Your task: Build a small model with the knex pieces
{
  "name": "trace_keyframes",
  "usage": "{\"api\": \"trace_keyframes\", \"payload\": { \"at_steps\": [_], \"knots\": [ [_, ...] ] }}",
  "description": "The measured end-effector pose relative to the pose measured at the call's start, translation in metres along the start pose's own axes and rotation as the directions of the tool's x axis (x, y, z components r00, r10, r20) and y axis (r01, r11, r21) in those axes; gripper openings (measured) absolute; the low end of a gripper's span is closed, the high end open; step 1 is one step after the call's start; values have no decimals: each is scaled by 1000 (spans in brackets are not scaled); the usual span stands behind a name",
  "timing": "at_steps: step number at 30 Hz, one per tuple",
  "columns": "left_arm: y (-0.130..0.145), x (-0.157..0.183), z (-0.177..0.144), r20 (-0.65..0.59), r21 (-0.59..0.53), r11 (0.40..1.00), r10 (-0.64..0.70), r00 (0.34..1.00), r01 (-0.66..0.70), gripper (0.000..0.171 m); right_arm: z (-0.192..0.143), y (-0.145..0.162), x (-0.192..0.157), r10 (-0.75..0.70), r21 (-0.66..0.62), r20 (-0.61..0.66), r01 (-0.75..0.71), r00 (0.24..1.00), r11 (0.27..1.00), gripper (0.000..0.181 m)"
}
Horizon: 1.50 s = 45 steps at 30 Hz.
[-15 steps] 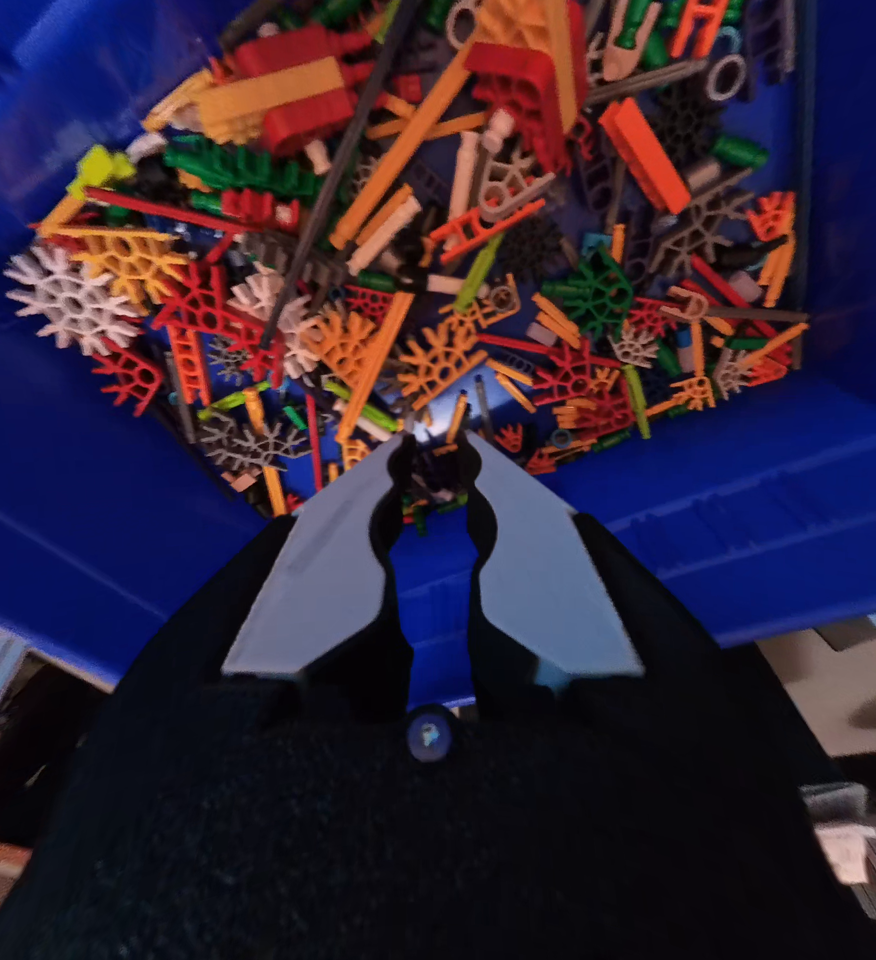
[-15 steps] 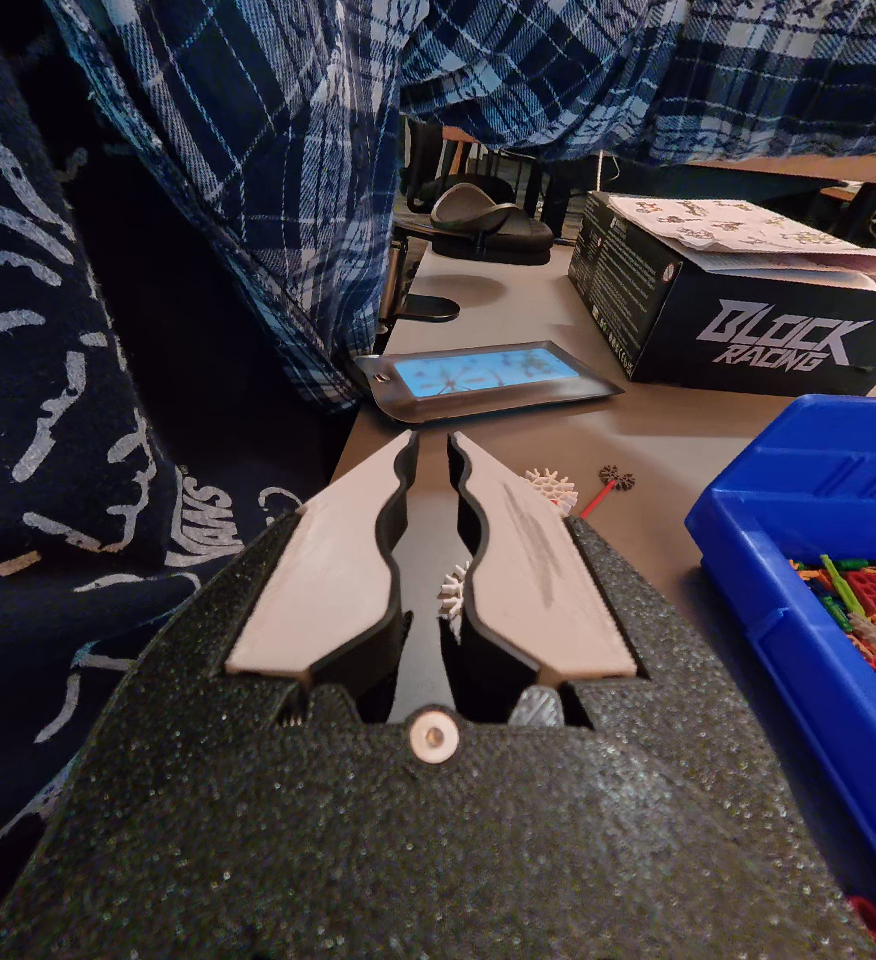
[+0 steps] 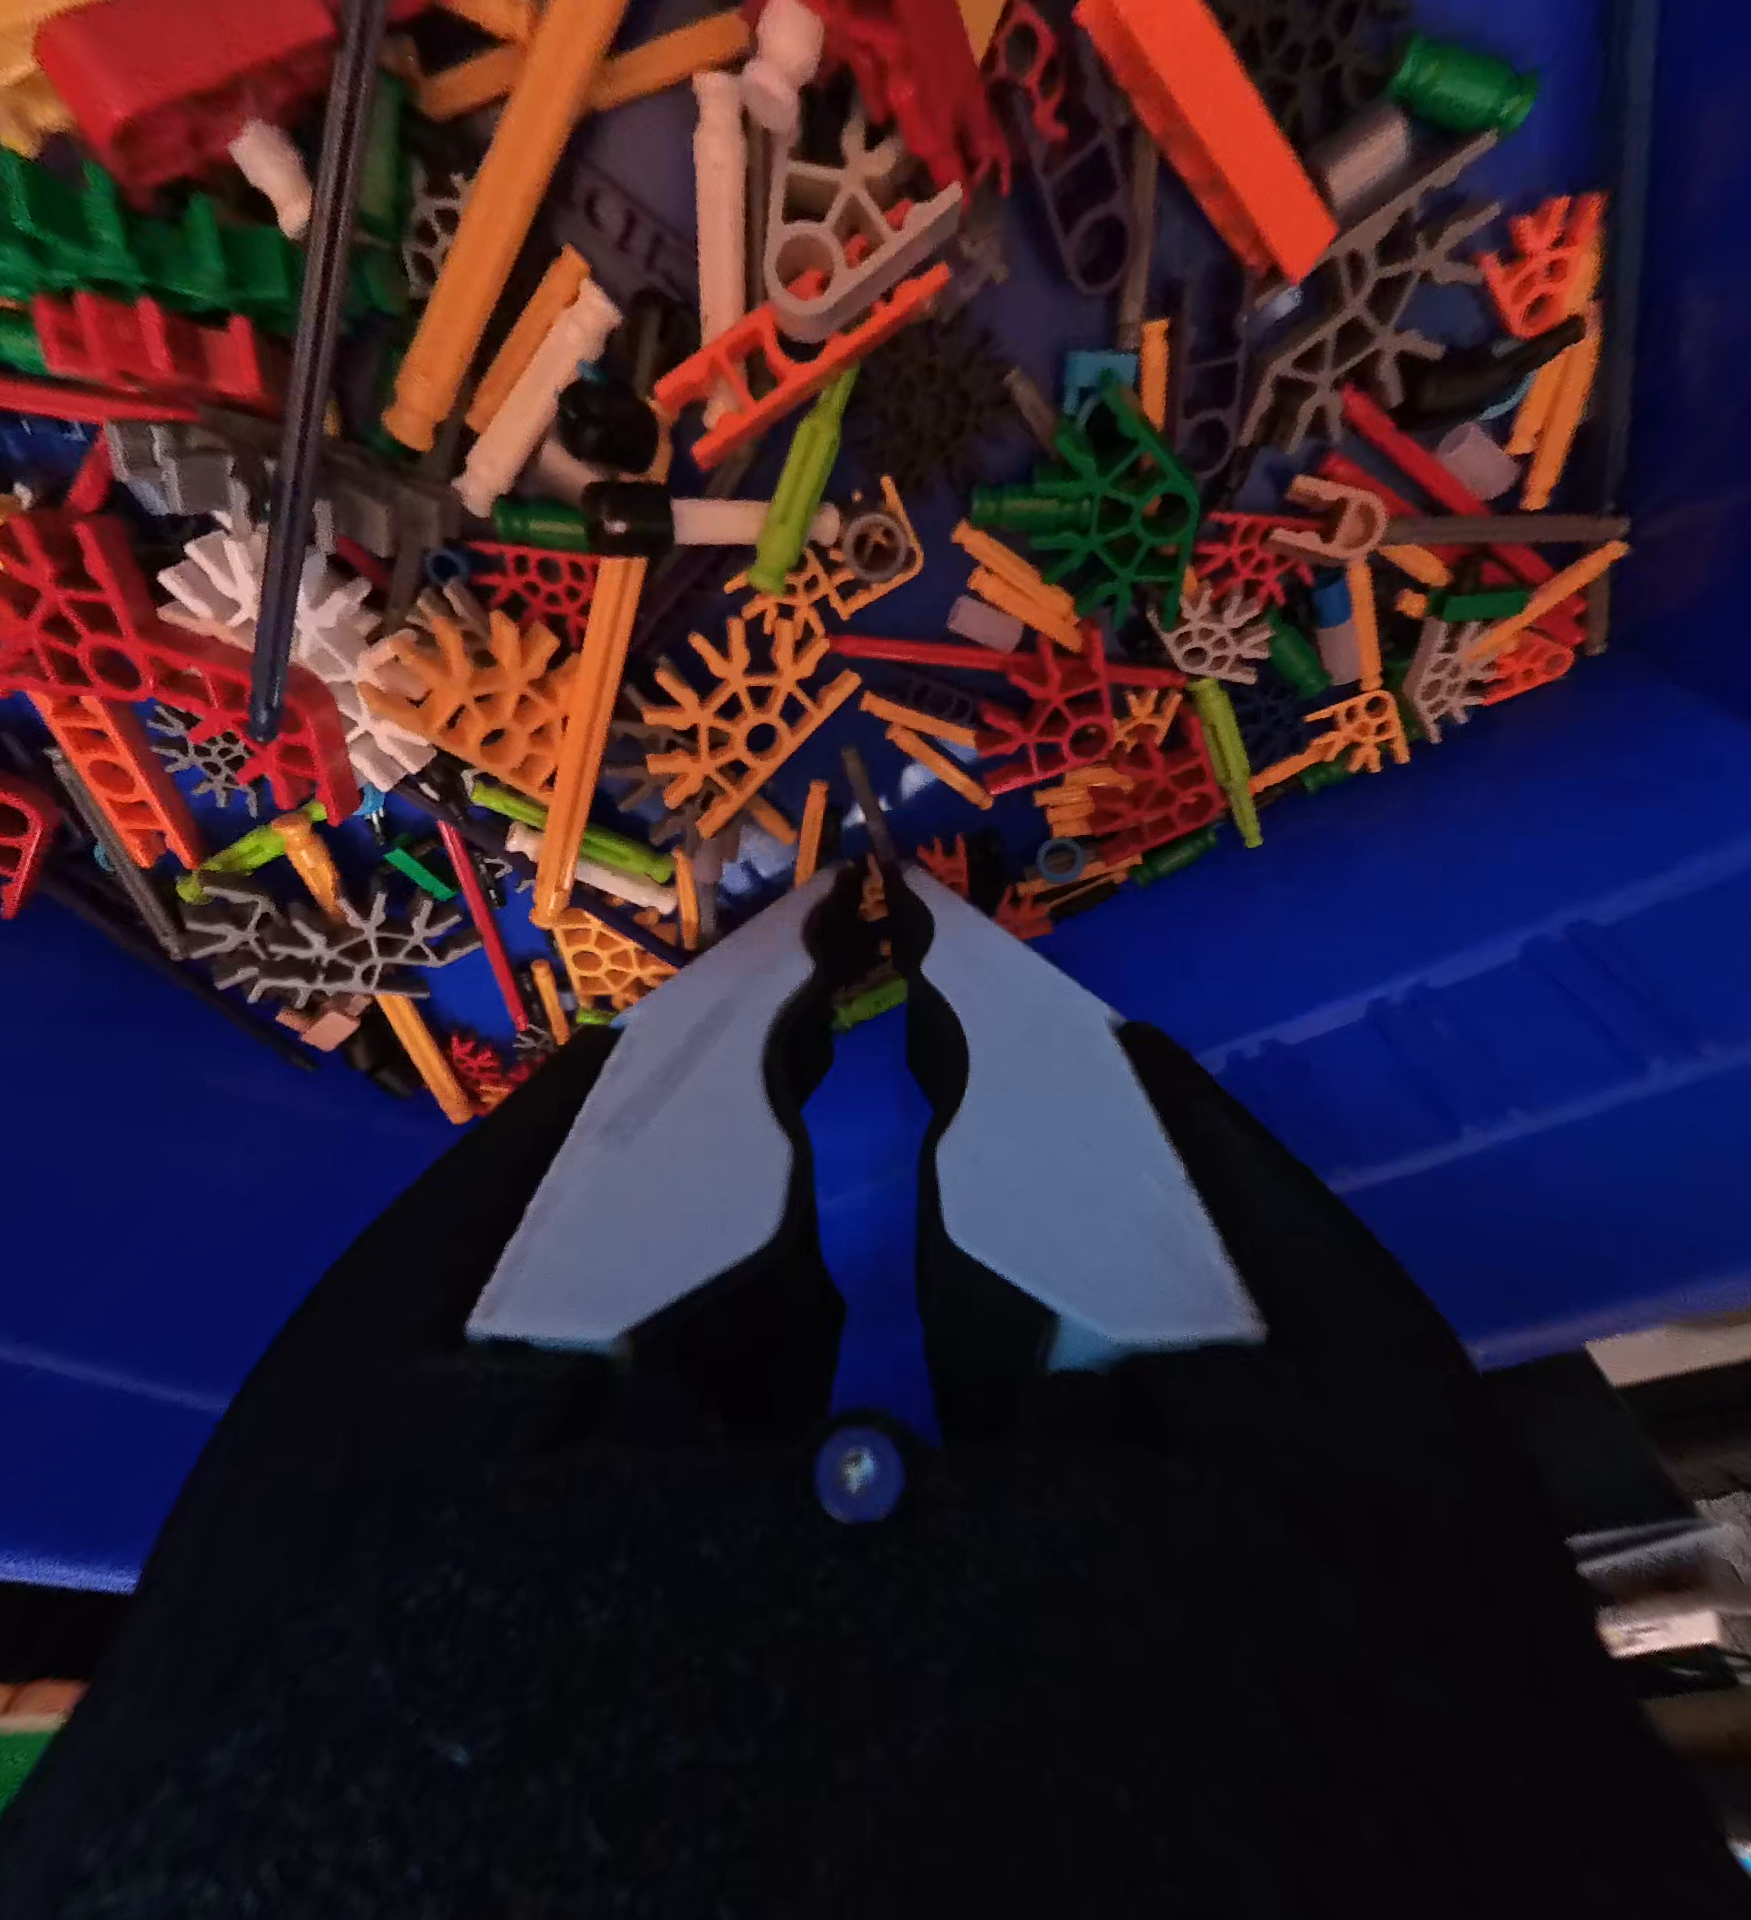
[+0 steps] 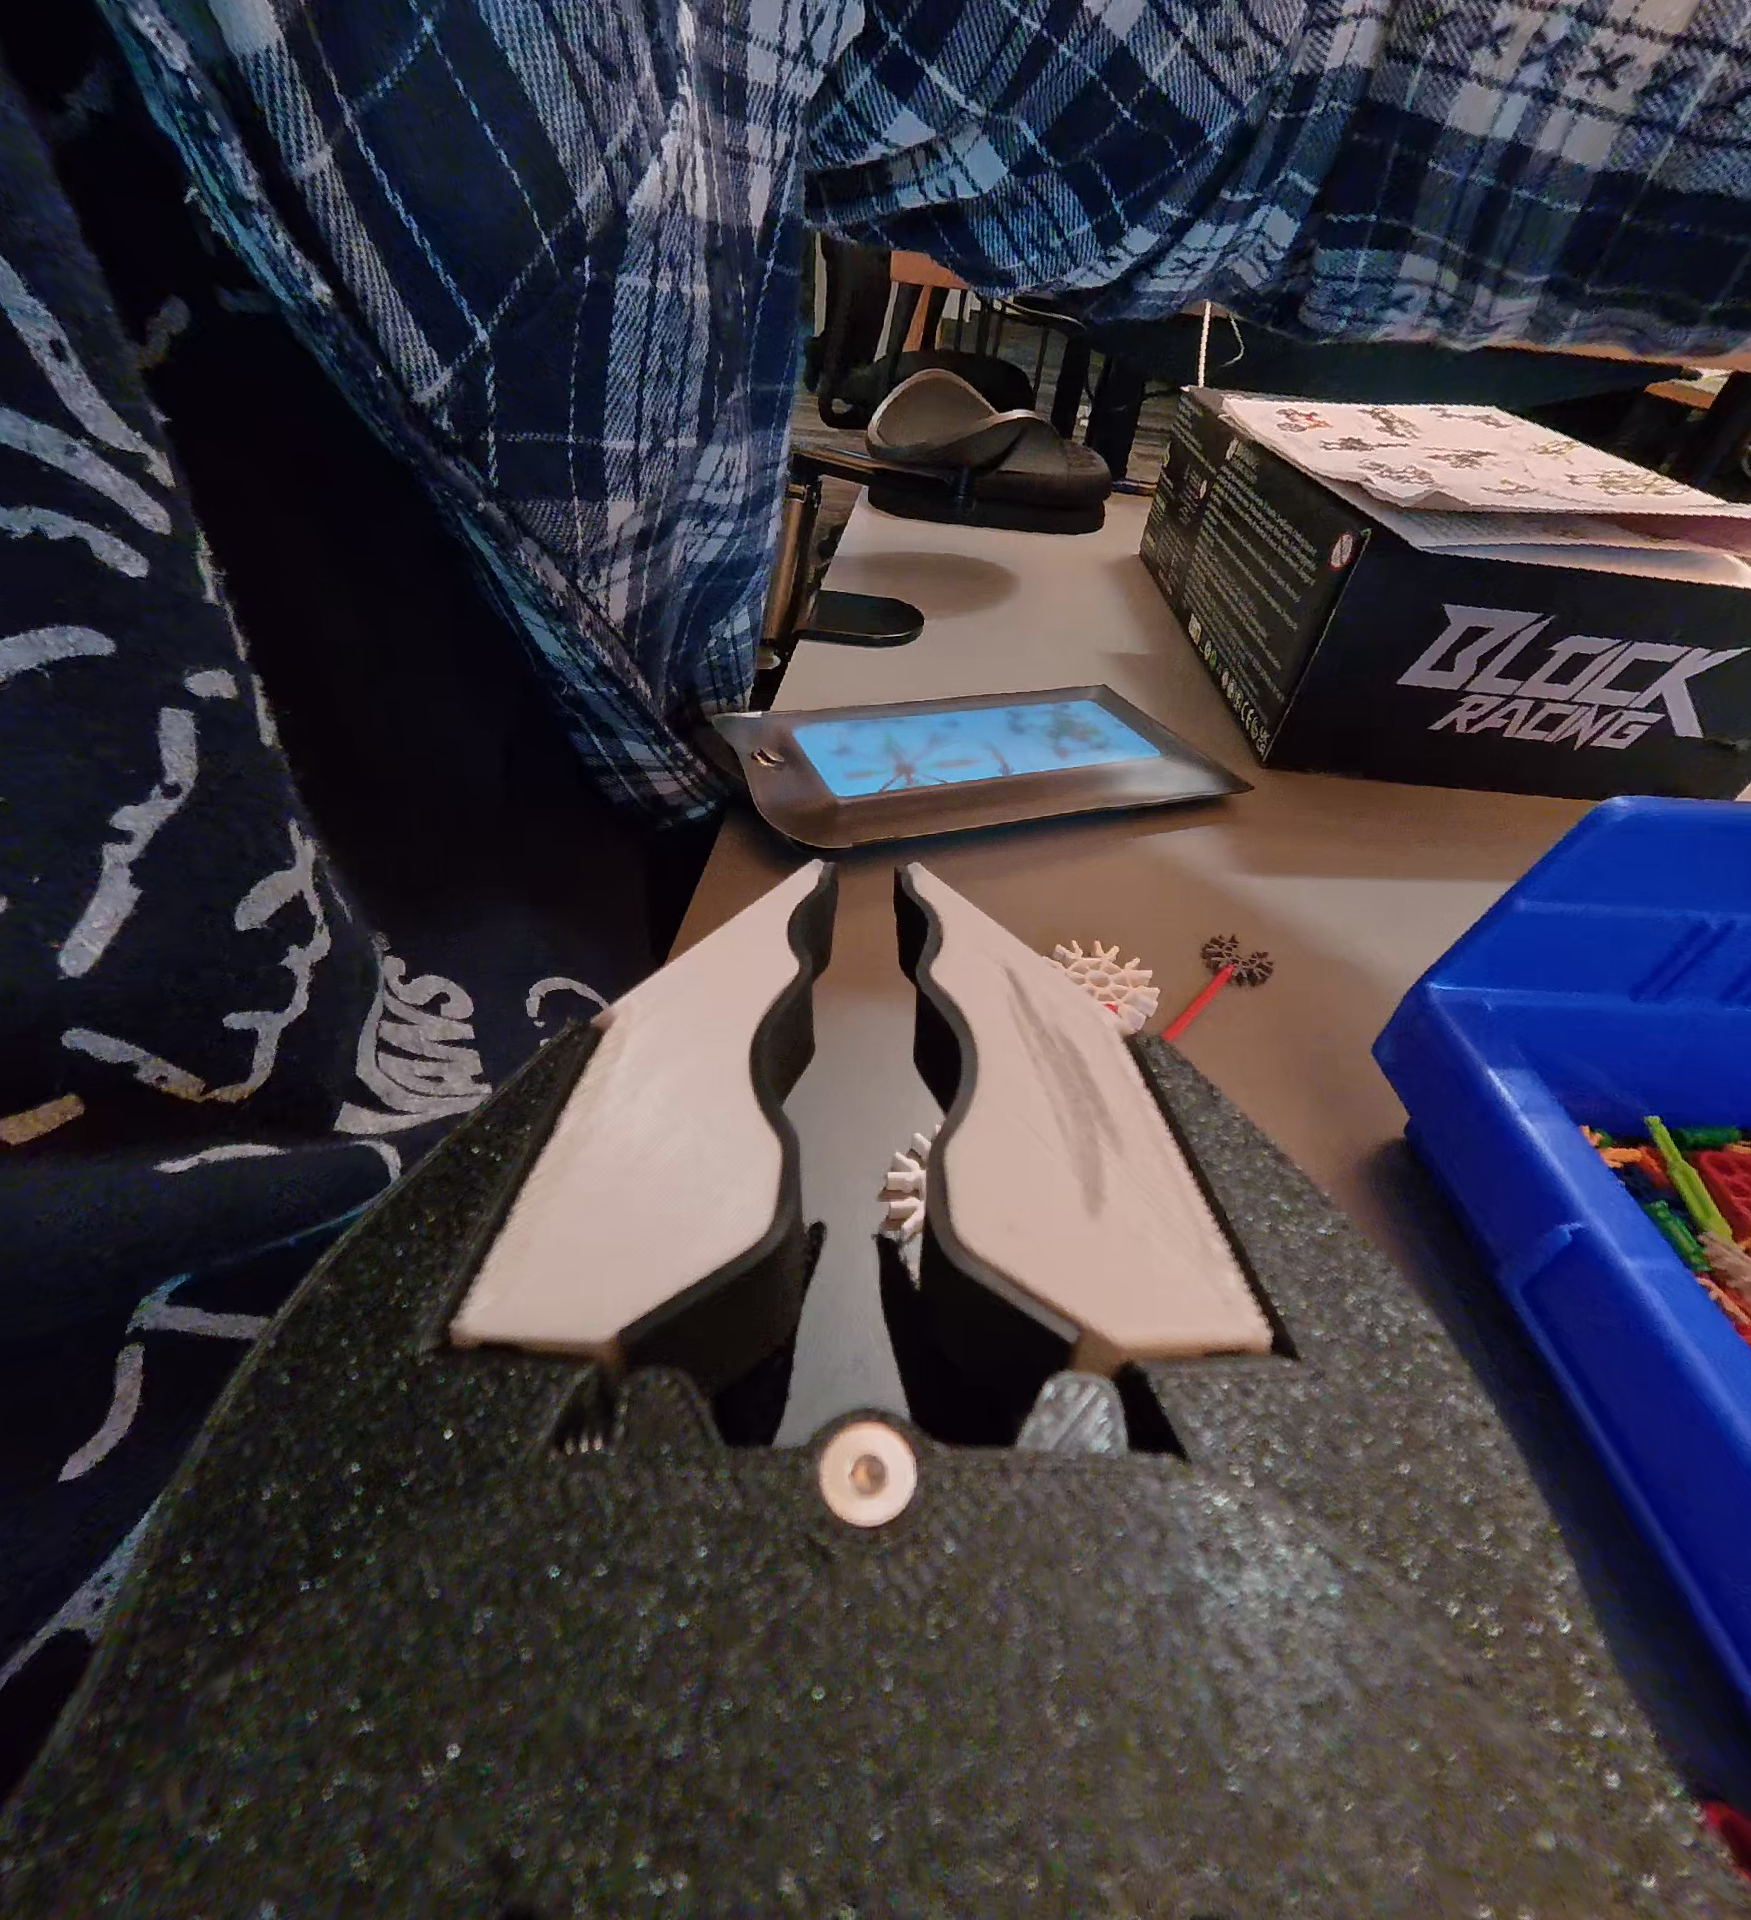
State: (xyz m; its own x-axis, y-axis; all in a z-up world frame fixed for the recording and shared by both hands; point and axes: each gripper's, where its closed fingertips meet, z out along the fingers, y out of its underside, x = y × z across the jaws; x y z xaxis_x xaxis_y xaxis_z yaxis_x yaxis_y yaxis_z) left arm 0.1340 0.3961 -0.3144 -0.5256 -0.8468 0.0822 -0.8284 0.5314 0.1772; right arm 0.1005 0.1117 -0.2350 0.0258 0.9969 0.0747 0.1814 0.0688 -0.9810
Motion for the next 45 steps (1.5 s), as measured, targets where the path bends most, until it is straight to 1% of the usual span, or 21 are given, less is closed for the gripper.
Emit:
{"api": "trace_keyframes", "payload": {
  "at_steps": [2, 4, 6, 7, 9, 13, 18, 27, 33, 36, 45],
  "knots": [
    [2, -3, 4, 9, -19, 1000, 4, 1000, -4, 6, 0, 0, 0, -1, -1, -1, 1, 1000, 1000, 11],
    [2, -7, 7, 26, -16, 1000, 4, 1000, -3, 5, 0, 0, 0, -2, 0, -1, 2, 1000, 1000, 11],
    [0, -5, 9, 8, -3, 1000, 3, 1000, -3, 5, 0, 0, 0, -2, 1, -1, 2, 1000, 1000, 11],
    [-1, -5, 10, 11, 0, 1000, 5, 1000, -5, 1, 0, 0, 0, -2, 2, -1, 2, 1000, 1000, 11],
    [-1, -6, 12, 10, -6, 1000, 5, 1000, -4, 2, 0, 0, 0, -2, 1, -1, 2, 1000, 1000, 11],
    [-2, -7, 12, 6, -1, 1000, 7, 1000, -7, 2, 0, 0, 1, -4, 0, -3, 4, 1000, 1000, 11],
    [-1, -10, 11, 34, 5, 1000, 21, 999, -21, 2, 0, 0, 1, -6, 0, -3, 6, 1000, 1000, 11],
    [-5, -11, -10, 73, 61, 998, 21, 997, -25, 0, 0, 0, 2, -6, -2, -4, 6, 1000, 1000, 11],
    [-13, -5, -24, 76, 129, 991, 23, 997, -33, 1, 0, 0, 2, -8, -3, -6, 8, 1000, 1000, 10],
    [-17, -1, -27, 72, 161, 986, 28, 997, -39, 1, 0, 0, 2, -9, -3, -6, 9, 1000, 1000, 10],
    [-24, 7, -31, 78, 205, 976, 53, 996, -68, 1, 0, 0, 2, -14, -5, -9, 13, 1000, 1000, 10]
  ]
}}
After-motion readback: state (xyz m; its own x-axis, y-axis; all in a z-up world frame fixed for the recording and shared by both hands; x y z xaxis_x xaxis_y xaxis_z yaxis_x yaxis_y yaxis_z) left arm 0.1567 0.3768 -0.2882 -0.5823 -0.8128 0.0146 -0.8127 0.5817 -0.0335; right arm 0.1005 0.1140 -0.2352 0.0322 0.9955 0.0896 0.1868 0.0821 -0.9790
